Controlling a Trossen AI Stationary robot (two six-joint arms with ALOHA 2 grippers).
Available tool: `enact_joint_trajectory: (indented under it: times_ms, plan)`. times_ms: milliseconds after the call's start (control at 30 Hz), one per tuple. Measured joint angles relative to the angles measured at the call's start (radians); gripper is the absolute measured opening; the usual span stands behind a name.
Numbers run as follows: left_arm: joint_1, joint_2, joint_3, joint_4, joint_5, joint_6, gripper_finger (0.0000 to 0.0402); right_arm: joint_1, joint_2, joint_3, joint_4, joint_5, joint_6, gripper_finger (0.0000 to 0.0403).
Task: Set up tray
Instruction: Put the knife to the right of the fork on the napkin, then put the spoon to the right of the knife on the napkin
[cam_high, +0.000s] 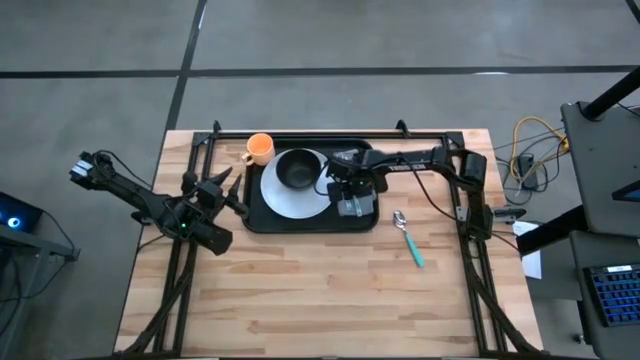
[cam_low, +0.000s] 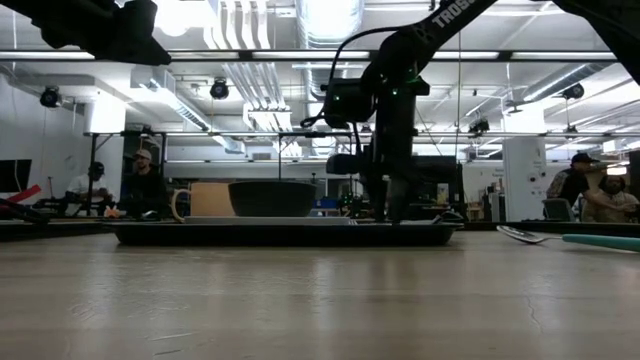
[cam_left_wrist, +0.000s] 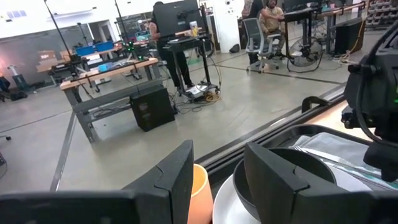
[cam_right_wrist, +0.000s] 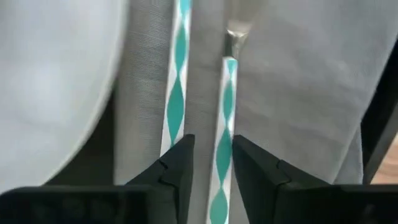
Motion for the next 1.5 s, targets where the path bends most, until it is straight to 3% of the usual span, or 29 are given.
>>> enact_joint_trajectory:
  times_ms: [267, 367, 500, 633, 833, 1000, 1200, 1500]
  plan:
    - [0.0, 0.0, 0.0, 0.0, 0.003, 0.0, 0.0124, 0.0, -0.003, 0.093, -0.012, -0.006, -0.117, 0.0112]
    - [0.0, 0.0, 0.0, 0.0, 0.005, 0.001, 0.0124, 0.008, -0.024, 0.147, -0.186, 0.005, -0.158, 0.0106]
    - [0.0, 0.0, 0.0, 0.0, 0.009, 0.02, 0.0124, 0.086, -0.081, 0.165, -0.501, 0.132, -0.117, 0.0095]
    - [0.0, 0.0, 0.0, 0.0, 0.022, 0.023, 0.0124, 0.238, -0.176, 0.098, -0.598, 0.184, -0.033, 0.0099]
    - [0.0, 0.0, 0.0, 0.0, 0.043, 0.023, 0.0124, 0.411, -0.351, -0.124, -0.549, 0.108, 0.196, 0.0136]
    - [0.0, 0.0, 0.0, 0.001, 0.046, 0.023, 0.0124, 0.475, -0.488, -0.344, -0.348, 0.09, 0.336, 0.0159]
    - [0.0, 0.0, 0.0, 0.0, 0.047, 0.023, 0.0124, 0.481, -0.563, -0.562, -0.143, 0.065, 0.38, 0.0172]
    - [0.0, 0.0, 0.0, 0.006, 0.051, 0.022, 0.0124, 0.479, -0.572, -0.687, 0.044, 0.03, 0.327, 0.0165]
